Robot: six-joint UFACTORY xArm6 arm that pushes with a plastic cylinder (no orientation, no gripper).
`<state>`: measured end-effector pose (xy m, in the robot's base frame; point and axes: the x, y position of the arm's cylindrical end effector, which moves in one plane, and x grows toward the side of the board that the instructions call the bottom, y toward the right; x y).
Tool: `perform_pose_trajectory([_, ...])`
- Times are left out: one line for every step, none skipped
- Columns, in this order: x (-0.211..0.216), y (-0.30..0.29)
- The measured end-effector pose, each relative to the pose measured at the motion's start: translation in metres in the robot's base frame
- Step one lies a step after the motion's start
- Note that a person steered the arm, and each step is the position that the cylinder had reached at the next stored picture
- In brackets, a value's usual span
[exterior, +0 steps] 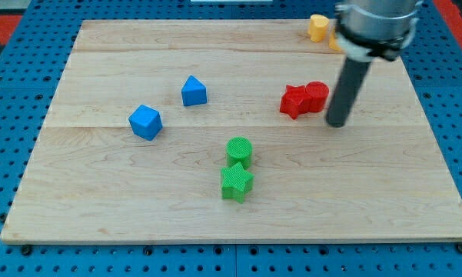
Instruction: Move the blue triangle towards the top center of the board
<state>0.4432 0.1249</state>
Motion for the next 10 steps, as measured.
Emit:
perform_pose_trajectory([0.0, -0.063])
perform_pose_trajectory([0.0, -0.113])
perform_pose_trajectory([-0.014, -0.169])
perform_pose_trajectory([-0.075, -0.18])
perform_pose_trajectory([-0.116, -0.2])
perform_pose_trajectory([-0.107, -0.208])
perform_pose_trajectory([-0.159, -0.237])
perform_pose_trajectory([-0.179, -0.269])
perform_pose_trajectory([-0.176, -0.368])
perform_pose_trajectory([-0.205, -0.391])
